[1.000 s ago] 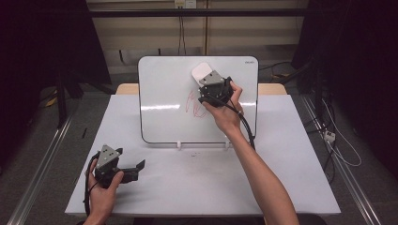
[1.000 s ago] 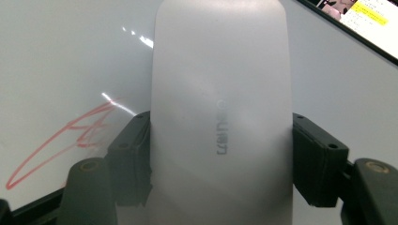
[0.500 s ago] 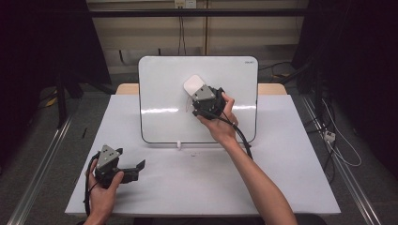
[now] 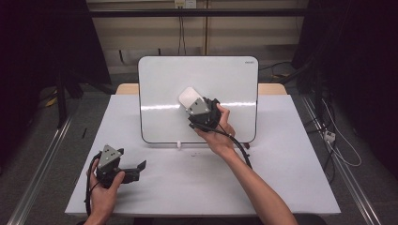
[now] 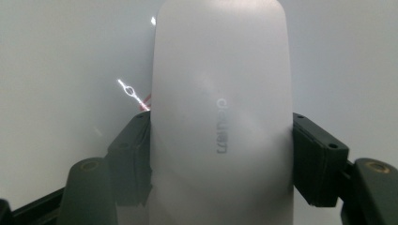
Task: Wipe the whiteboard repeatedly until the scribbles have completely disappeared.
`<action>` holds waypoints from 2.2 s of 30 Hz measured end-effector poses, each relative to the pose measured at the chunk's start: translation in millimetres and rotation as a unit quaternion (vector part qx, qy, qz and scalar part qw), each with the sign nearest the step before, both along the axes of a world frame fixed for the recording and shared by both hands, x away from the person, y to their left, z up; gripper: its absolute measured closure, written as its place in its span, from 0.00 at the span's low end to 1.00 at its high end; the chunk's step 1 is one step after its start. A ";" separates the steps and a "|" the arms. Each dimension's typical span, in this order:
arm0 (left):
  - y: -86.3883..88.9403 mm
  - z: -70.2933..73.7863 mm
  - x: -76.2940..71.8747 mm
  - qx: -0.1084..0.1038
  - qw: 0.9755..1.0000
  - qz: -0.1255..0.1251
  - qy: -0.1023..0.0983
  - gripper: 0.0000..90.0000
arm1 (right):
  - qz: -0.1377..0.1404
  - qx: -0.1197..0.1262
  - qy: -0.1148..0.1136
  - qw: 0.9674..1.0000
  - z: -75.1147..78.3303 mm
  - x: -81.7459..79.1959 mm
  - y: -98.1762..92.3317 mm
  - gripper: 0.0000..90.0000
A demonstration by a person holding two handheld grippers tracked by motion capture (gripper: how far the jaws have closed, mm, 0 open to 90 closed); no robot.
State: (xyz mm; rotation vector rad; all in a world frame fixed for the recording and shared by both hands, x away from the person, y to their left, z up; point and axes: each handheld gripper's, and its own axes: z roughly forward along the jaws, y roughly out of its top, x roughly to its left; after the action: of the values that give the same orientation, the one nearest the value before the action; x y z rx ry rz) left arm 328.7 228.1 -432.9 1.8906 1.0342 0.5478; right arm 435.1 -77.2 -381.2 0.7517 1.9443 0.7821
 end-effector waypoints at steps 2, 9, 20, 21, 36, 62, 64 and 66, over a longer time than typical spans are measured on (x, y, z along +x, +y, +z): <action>0.3 0.1 -0.1 0.000 1.000 0.001 0.001 0.05 | 0.001 0.000 0.003 1.000 0.8 0.6 -0.4 0.35; 0.9 -0.5 -0.3 -0.004 1.000 0.001 0.001 0.05 | 0.003 -0.003 0.003 1.000 2.8 3.9 -1.6 0.36; -0.3 -0.5 -1.7 -0.003 1.000 -0.001 0.004 0.05 | -0.027 0.022 -0.004 0.999 29.3 26.1 -16.2 0.36; -0.1 -0.7 -1.6 -0.006 1.000 0.001 0.004 0.05 | -0.031 0.023 -0.005 0.999 32.3 28.0 -17.7 0.36; 2.3 1.1 -2.0 -0.009 1.000 0.004 -0.001 0.05 | -0.054 0.042 -0.012 0.998 42.1 36.4 -23.0 0.35; 3.3 1.4 -1.1 -0.007 1.000 0.009 0.000 0.05 | -0.007 0.010 -0.006 1.000 -0.8 3.2 13.1 0.35; 3.0 1.4 -1.1 -0.007 1.000 0.009 -0.001 0.05 | -0.001 0.005 -0.005 1.000 -4.2 0.6 16.8 0.35; 2.8 1.2 -1.2 -0.006 1.000 0.009 0.000 0.05 | 0.004 0.000 -0.004 1.000 -7.6 -2.2 21.0 0.35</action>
State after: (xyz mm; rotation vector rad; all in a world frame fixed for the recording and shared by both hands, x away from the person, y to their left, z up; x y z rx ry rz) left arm 327.6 230.9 -431.7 1.8727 1.0529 0.5507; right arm 432.9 -56.3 -388.8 0.7403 1.9404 0.7876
